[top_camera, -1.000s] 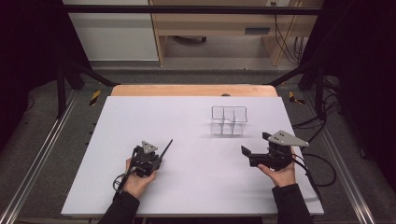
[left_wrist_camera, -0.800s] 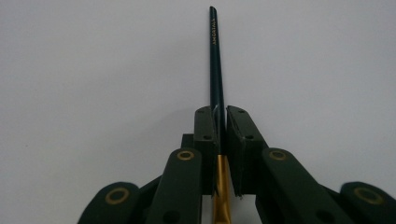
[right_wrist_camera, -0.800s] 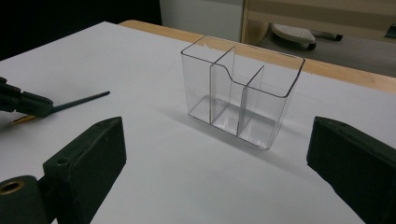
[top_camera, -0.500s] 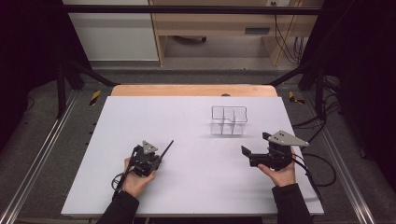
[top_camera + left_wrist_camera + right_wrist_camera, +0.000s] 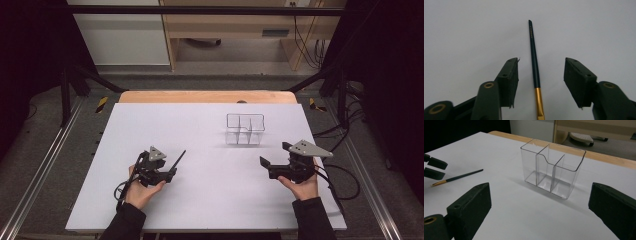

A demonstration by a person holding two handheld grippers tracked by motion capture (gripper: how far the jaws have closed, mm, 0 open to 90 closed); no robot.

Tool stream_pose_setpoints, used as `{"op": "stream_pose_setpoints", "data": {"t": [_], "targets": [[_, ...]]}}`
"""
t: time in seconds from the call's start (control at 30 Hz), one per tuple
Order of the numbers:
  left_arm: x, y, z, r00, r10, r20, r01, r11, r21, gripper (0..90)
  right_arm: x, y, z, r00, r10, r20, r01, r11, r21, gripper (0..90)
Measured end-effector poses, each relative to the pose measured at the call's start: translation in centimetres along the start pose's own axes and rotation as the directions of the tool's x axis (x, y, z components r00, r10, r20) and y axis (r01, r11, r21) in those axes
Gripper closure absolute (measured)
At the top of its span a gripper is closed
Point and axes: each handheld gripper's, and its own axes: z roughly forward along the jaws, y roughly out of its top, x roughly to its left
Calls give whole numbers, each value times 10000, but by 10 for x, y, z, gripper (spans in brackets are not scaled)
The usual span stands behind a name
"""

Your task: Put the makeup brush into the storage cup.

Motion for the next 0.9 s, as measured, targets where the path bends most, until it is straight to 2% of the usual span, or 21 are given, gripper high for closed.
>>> {"op": "stream_pose_setpoints", "data": {"t": [0.23,0.43,0.5,0.6,0.9], "targets": [[7,11,0,9991,296,314,-314,9978,582,322,0,1,-3,10000,29,12,-29,10000,-52,47],[11,23,6,9980,447,444,-496,9921,1150,321,0,1,-2,10000,3,10,-3,10000,16,47],[11,25,9,9972,581,473,-639,9894,1306,337,0,1,-2,10000,11,-6,-11,10000,37,47],[10,28,14,9949,862,530,-939,9815,1672,373,0,1,-1,10000,-10,-12,10,10000,79,47],[8,29,29,9945,904,536,-1010,9632,2491,486,0,0,0,10000,-7,-27,8,9998,199,47]]}}
